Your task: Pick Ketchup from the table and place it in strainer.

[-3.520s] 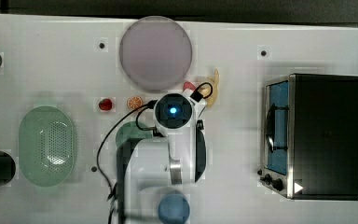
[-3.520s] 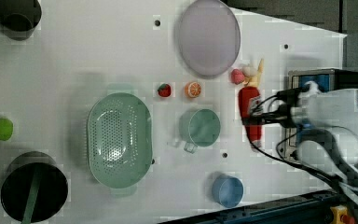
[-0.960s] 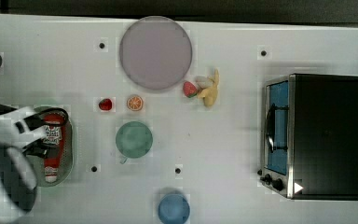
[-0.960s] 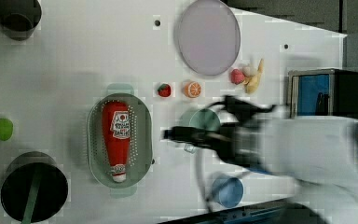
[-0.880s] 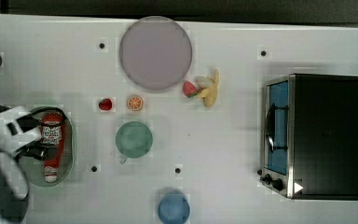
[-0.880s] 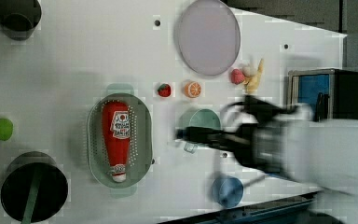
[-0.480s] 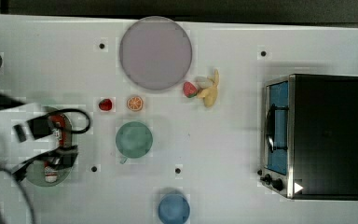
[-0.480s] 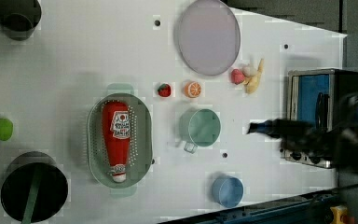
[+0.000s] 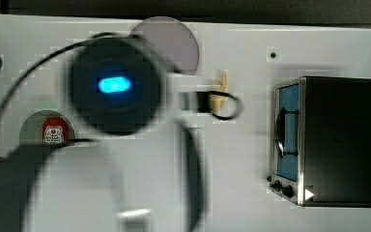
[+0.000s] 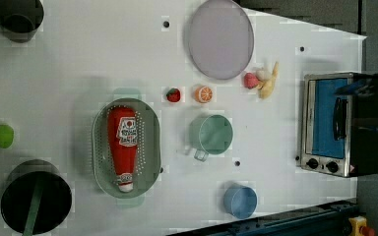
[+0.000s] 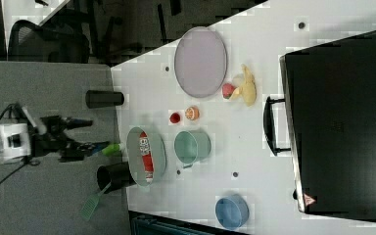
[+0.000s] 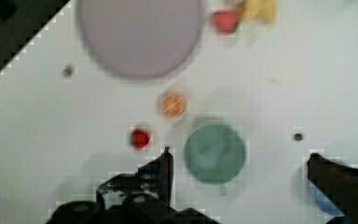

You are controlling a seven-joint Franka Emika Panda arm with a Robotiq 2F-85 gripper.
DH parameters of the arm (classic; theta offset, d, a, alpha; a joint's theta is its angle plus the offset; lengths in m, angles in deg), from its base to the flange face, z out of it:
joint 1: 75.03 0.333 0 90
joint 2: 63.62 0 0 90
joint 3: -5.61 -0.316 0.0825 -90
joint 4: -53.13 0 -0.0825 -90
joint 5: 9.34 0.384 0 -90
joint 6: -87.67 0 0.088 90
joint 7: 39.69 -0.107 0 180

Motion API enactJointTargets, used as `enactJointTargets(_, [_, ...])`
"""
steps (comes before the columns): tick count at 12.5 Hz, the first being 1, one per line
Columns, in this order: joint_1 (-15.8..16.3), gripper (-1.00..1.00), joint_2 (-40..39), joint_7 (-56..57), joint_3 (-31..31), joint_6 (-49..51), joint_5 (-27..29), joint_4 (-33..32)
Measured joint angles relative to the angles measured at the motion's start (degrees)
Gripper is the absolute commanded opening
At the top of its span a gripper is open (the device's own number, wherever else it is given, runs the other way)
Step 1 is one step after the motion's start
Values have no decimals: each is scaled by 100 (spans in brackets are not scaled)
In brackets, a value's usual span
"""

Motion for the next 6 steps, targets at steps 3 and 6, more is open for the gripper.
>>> enactJointTargets(3, [-330, 100, -41, 21, 633, 173, -54, -6])
enactJointTargets(6, [-468, 100, -26, 124, 982, 194, -375, -11])
